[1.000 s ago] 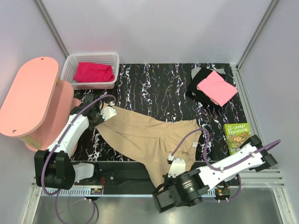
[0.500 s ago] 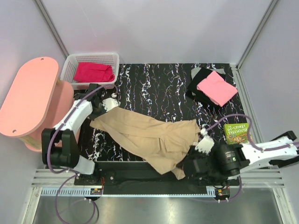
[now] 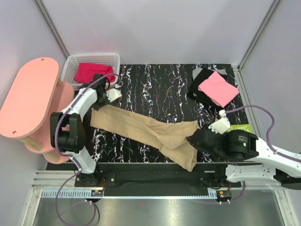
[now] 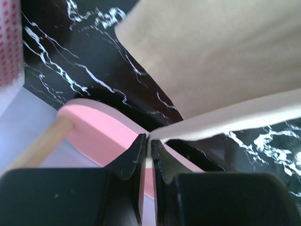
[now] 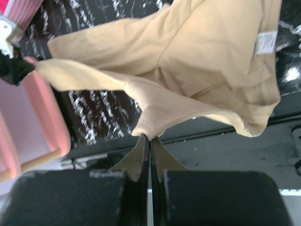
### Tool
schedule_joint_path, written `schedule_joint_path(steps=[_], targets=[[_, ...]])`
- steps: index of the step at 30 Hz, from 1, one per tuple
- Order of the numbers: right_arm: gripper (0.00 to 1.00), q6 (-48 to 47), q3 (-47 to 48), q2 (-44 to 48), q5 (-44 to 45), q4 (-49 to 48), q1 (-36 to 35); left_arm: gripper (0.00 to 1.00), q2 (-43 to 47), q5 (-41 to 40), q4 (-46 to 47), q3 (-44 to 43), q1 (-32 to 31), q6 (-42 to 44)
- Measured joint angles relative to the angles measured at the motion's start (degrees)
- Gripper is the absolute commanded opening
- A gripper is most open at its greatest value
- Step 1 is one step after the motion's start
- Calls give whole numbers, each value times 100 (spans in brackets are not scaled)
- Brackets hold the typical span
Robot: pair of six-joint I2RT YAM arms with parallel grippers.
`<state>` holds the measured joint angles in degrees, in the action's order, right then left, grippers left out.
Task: Fold and stack the t-shirts
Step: Fold the other side of the tshirt into a rectangle
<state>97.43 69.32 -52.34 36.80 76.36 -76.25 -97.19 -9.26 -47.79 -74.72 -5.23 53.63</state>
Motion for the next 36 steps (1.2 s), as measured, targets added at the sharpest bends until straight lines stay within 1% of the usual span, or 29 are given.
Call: schedule_joint_path(steps=[4, 10, 14, 18, 21, 29, 34, 35, 36], targets=[[0, -341, 39, -205, 57, -4, 350, 11, -293, -2, 11, -227, 0, -55], [0, -780, -22, -260, 111, -11, 953, 12, -568, -2, 13, -306, -17, -114], [0, -1237, -363, -286, 59, -17, 1432, 12, -699, -2, 37, -319, -79, -173], [0, -1928, -817, -398, -138, -4, 2118, 12, -841, -2, 120, -339, -197, -264], [0, -2428, -960, -603, -243, -44, 2577, 12, -973, -20, 205, -380, -267, -297], [0, -3637, -960, -1344, -463, -802, 3394, 18, -1279, -170, 531, -422, -326, -308], [0, -4203, -1021, -1836, -647, -1397, 3762, 20, -1279, -404, 1003, -153, -326, -273], [8, -4312, -1021, -1985, -664, -1506, 3827, 21, -1279, -468, 1110, -70, -326, -256], [22, -4454, -1016, -2197, -688, -1633, 3882, 23, -1279, -544, 1207, 7, -319, -238]])
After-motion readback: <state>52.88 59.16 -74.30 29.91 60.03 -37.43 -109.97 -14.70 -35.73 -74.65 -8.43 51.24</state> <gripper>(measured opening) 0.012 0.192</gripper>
